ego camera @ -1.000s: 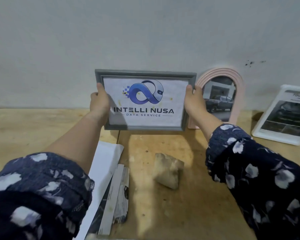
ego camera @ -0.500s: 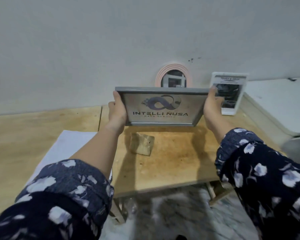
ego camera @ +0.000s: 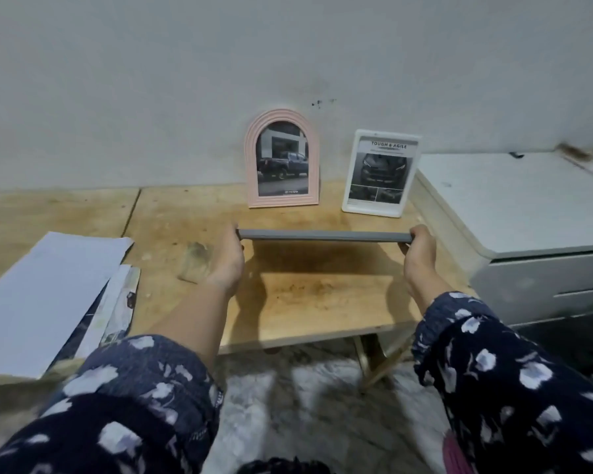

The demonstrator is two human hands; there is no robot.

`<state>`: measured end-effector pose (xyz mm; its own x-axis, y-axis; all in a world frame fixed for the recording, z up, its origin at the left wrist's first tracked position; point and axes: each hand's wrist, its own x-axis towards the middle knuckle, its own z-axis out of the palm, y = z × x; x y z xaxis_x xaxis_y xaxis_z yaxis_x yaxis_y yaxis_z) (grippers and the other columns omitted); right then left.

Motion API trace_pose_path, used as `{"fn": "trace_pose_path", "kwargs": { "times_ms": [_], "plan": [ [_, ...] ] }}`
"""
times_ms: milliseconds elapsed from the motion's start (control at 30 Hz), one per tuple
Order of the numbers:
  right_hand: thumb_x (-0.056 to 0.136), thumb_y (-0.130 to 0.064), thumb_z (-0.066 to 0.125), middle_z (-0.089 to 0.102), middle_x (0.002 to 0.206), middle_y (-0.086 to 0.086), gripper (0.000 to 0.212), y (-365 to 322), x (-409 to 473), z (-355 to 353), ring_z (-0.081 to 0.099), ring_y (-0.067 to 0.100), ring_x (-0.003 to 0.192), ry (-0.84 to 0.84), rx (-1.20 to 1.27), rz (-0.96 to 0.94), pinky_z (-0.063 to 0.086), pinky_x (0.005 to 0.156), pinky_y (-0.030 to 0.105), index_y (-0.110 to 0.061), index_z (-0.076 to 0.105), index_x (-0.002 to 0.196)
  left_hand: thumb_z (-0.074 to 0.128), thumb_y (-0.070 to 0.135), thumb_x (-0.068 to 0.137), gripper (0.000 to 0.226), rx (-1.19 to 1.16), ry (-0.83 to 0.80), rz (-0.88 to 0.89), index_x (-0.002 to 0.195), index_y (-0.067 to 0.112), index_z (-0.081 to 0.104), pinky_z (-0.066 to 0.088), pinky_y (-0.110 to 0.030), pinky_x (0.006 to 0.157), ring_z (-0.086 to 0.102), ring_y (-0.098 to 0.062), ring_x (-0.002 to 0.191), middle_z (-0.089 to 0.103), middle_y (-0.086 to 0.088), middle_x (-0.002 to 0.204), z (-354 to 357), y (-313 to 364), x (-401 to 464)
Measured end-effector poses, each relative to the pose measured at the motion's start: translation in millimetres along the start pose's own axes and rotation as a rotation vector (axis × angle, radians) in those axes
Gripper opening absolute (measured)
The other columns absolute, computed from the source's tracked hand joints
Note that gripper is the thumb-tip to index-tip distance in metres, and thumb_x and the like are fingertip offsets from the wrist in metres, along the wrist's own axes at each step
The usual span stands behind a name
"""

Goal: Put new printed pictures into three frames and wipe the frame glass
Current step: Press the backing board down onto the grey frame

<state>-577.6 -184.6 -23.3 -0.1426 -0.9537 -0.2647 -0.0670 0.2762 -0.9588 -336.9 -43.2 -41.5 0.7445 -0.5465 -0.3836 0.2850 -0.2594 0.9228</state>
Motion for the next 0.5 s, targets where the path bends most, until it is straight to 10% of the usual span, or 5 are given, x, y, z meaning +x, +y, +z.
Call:
{"fn": "trace_pose_path", "kwargs": {
  "times_ms": [167, 333, 500],
  "plan": [
    [0.088, -0.025, 0.040, 0.050, 0.090, 0.006, 0.014, 28.4, 14.9, -20.5, 0.048, 0.020, 0.076, -0.064, -0.064, 0.042, 0.033, 0.058, 0.033, -0.013, 0.044, 0.092, 0.031, 0.055, 0.094, 0.045, 0.014, 0.148, -0.007, 0.090, 0.021, 0.060, 0.038, -0.042, 0.093, 0.053, -0.022, 0.098, 0.061, -0.007, 0.110, 15.1, -39.7, -14.8],
    [0.070, -0.045, 0.046, 0.067, 0.097, 0.014, 0.041, 63.7, 15.1, -26.6, 0.063, 0.036, 0.090, -0.113, -0.064, 0.115, 0.051, 0.086, 0.049, -0.013, 0.056, 0.092, 0.029, 0.074, 0.082, 0.064, 0.167, 0.163, -0.055, 0.113, 0.029, 0.062, 0.043, -0.043, 0.097, 0.057, -0.022, 0.104, 0.063, 0.002, 0.115, 14.1, -68.2, -31.7],
    [0.058, -0.057, 0.043, 0.069, 0.091, 0.013, 0.060, 93.3, 23.9, -21.6, 0.064, 0.037, 0.089, -0.184, -0.179, 0.171, 0.053, 0.080, 0.048, -0.010, 0.061, 0.090, 0.036, 0.073, 0.081, 0.072, 0.314, 0.224, -0.151, 0.129, 0.022, 0.054, 0.036, -0.049, 0.105, 0.046, -0.031, 0.123, 0.052, -0.010, 0.134, 3.9, -82.5, -37.4]
  ]
}}
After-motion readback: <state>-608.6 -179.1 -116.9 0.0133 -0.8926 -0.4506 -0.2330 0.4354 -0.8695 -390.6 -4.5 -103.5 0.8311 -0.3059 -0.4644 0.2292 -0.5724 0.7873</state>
